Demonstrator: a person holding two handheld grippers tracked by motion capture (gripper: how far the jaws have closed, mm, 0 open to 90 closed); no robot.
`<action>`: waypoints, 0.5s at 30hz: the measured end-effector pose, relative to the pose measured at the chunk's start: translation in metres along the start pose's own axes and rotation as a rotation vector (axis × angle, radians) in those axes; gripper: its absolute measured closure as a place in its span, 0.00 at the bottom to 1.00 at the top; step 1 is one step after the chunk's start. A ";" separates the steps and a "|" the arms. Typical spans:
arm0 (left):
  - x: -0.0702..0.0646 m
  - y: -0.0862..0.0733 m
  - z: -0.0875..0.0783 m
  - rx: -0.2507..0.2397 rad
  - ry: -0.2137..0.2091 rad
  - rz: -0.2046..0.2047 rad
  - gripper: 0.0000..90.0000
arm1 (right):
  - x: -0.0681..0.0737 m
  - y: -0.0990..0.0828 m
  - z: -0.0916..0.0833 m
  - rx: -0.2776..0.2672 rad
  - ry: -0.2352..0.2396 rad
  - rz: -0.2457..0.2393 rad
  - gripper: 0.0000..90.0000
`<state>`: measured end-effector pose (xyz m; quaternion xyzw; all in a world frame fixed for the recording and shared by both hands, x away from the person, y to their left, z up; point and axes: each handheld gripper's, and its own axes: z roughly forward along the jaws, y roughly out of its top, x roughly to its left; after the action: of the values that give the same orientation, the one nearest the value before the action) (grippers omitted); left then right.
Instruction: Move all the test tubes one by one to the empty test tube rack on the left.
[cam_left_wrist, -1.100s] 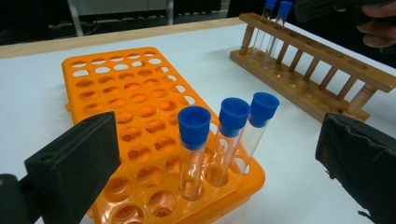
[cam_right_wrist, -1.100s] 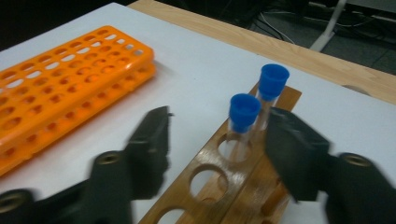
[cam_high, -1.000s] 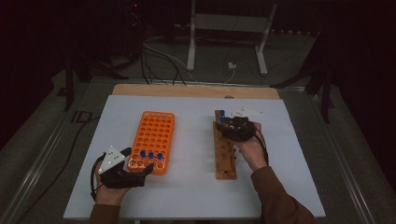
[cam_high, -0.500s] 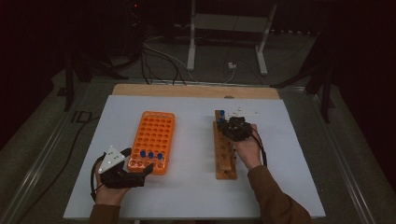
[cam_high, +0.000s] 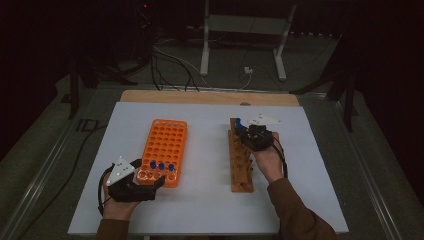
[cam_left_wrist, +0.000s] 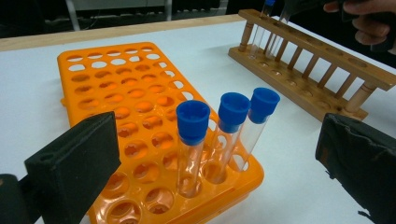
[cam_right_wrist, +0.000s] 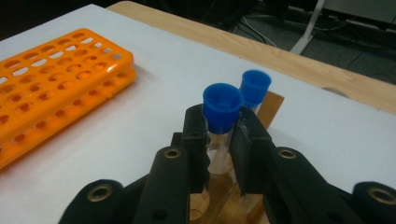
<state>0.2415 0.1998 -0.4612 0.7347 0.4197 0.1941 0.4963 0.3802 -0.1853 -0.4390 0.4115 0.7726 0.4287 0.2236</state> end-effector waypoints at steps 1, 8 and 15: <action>0.000 0.000 0.000 0.001 -0.001 0.000 0.00 | -0.001 0.001 -0.002 -0.002 -0.002 -0.001 0.86; 0.000 0.000 0.001 0.003 -0.006 -0.001 0.01 | -0.006 0.008 -0.012 -0.032 0.003 0.009 0.86; -0.001 0.001 0.000 0.001 -0.002 0.000 0.01 | -0.005 0.017 -0.023 -0.068 0.013 0.006 0.86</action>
<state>0.2414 0.1993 -0.4604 0.7352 0.4191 0.1934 0.4964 0.3746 -0.1959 -0.4125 0.4031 0.7579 0.4579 0.2312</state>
